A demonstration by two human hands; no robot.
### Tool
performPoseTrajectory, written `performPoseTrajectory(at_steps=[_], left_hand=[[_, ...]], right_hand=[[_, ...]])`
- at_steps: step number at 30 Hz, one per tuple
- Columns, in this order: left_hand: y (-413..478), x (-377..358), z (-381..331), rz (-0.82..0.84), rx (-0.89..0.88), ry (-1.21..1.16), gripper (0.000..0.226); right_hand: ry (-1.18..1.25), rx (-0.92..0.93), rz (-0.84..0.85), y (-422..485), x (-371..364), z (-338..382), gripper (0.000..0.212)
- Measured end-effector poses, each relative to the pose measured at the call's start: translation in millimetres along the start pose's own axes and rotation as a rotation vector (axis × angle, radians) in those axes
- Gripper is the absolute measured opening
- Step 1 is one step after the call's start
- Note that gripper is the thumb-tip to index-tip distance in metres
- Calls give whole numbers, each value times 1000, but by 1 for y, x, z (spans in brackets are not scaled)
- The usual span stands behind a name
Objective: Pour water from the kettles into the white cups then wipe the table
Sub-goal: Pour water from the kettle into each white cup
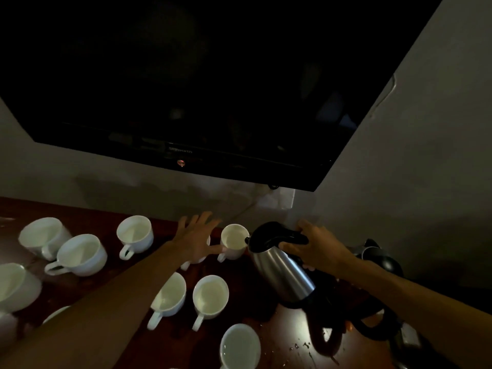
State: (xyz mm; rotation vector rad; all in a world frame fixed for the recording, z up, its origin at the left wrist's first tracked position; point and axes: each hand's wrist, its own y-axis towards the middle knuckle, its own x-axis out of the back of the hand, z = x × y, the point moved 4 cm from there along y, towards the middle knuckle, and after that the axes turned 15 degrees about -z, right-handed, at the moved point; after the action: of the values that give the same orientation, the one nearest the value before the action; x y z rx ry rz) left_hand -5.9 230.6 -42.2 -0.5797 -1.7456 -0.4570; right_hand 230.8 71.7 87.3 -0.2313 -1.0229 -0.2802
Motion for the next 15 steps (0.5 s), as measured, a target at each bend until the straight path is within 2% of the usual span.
performPoseTrajectory(at_steps=[15], left_hand=[[25,-20,-9,17,-32,-54,93]], right_hand=[[-24,35,58,27,2,18,27]])
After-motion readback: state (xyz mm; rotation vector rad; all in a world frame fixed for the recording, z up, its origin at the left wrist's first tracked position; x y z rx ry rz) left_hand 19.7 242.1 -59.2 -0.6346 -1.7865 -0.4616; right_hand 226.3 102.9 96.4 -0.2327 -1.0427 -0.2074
